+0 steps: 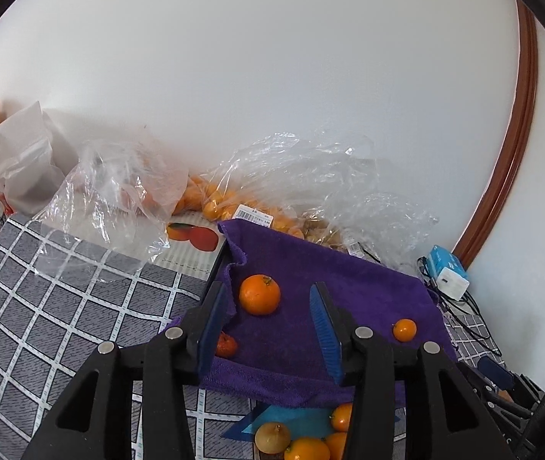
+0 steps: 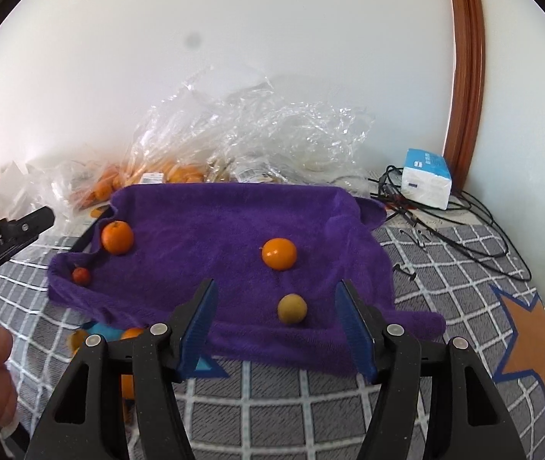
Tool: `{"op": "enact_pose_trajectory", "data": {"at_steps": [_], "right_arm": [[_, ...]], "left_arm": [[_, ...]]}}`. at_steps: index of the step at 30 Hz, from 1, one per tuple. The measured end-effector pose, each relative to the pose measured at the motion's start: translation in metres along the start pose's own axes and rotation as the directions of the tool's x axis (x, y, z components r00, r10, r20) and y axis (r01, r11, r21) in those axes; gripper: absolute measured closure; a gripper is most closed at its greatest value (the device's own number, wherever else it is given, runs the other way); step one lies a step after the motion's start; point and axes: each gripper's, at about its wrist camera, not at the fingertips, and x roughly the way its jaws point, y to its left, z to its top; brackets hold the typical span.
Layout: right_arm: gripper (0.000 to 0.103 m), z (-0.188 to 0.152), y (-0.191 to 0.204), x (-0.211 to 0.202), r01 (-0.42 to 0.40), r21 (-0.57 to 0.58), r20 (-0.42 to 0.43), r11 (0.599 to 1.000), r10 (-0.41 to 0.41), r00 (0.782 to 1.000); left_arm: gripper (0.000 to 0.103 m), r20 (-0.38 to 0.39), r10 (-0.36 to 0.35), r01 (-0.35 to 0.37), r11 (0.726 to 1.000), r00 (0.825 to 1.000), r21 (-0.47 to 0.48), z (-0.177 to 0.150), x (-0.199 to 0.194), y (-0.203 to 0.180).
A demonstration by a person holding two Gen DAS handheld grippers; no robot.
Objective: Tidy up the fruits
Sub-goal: 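Open both grippers to release the fruits onto the towel, then move both tools to the loose fruit pile and close the right gripper on a large orange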
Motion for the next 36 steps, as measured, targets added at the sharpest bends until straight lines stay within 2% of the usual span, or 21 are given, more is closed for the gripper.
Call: {"op": "enact_pose_trajectory", "data": {"at_steps": [3,8,15,20,24,28,33,36], "right_arm": [[0.04,-0.006,0.002,-0.01,-0.029,0.006,-0.037,1.0,0.03,0.999],[0.044,-0.025,0.018,-0.019,-0.04,-0.027,-0.07,0.999,0.038,0.997],[0.047,-0.052,0.047,-0.025,-0.117,-0.077,-0.125,0.99,0.107,0.986],[0.047,-0.057,0.054,-0.03,-0.173,-0.05,-0.137,0.984,0.164,0.977],[0.047,-0.059,0.06,-0.028,-0.207,-0.033,-0.157,0.978,0.199,0.967],[0.047,-0.059,0.069,-0.027,-0.268,-0.008,-0.172,0.963,0.262,0.95],[0.047,-0.062,0.089,-0.016,-0.258,-0.048,-0.213,0.965,0.242,0.947],[0.047,-0.063,0.095,-0.008,-0.257,-0.047,-0.248,0.965,0.238,0.939]], "left_arm": [[0.06,-0.016,-0.007,0.007,1.0,1.0,0.016,-0.005,-0.016,0.002],[0.06,-0.097,0.01,-0.009,1.0,0.995,0.008,-0.025,-0.028,0.026],[0.06,-0.189,0.111,-0.113,0.994,0.976,-0.001,-0.055,-0.035,0.069],[0.058,-0.211,0.135,-0.144,0.989,0.968,-0.028,-0.069,-0.038,0.087],[0.057,-0.208,0.155,-0.163,0.986,0.966,-0.023,-0.071,-0.037,0.086],[0.055,-0.202,0.163,-0.173,0.984,0.966,-0.033,-0.071,-0.036,0.088],[0.054,-0.246,0.132,-0.158,0.983,0.96,-0.091,-0.072,-0.032,0.098],[0.054,-0.217,0.184,-0.208,0.973,0.959,-0.094,-0.07,-0.036,0.101]]}}
